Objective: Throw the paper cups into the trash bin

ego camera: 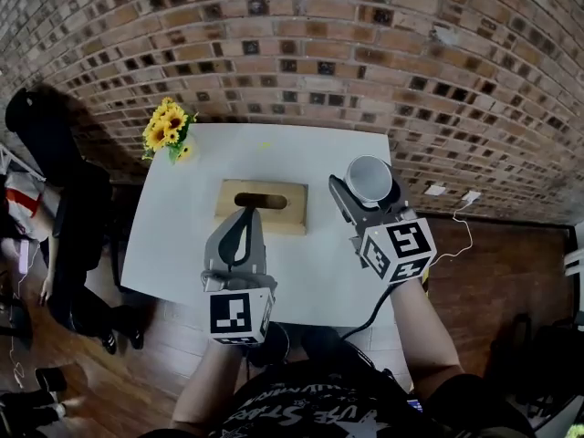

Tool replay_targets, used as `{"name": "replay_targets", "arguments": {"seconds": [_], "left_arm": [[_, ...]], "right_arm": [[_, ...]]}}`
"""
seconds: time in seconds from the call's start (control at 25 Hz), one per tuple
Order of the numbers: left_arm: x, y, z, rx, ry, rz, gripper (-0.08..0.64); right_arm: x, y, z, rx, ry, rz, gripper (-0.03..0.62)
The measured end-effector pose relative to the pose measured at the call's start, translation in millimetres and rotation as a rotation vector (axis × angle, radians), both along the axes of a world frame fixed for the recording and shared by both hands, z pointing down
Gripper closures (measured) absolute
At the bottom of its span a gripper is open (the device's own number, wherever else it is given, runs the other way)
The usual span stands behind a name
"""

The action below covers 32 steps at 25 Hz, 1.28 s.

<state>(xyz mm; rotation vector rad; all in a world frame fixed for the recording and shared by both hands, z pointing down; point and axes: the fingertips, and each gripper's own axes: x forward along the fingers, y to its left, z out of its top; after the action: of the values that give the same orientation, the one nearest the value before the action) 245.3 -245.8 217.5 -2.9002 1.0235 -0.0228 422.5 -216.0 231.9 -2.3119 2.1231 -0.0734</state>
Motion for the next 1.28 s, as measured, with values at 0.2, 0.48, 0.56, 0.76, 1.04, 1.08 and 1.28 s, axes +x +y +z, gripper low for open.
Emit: {"name": "replay_targets", "arguments": {"seconds": [0.2,0.48,0.56,0.76,1.04,1.08,1.28], "left_arm": [[-59,27,-13,0.049,-0.041,-0.008,0.555],[-164,75,-4,0.034,0.004,-0.069,0.555],[-188,87,2,0.016,-0.008,-0.071,0.555],[-232,106,14,-0.031,0.023,-0.089,0.555],[-266,123,25,-0.011,0.019,-0.127,0.555],[-271,124,30,-0.014,0.012,-0.139,0.555],[-291,126,52,-0.021,-0.009,-0.191,0.555]], "right_arm": [[-91,29,-49,0.018,-0.001,-0.138,0.241],[-217,76,-50,0.017,-0.008,-0.287,0.241],[-245,90,-44,0.017,-0.012,-0.302,0.241],[-292,118,-38,0.010,-0.005,-0.322,0.241],[-320,145,-17,-0.034,-0.034,-0.373,0.241],[-324,146,-9,-0.041,-0.046,-0.372,0.241],[-348,145,21,-0.039,-0.058,-0.426,0.241]]}}
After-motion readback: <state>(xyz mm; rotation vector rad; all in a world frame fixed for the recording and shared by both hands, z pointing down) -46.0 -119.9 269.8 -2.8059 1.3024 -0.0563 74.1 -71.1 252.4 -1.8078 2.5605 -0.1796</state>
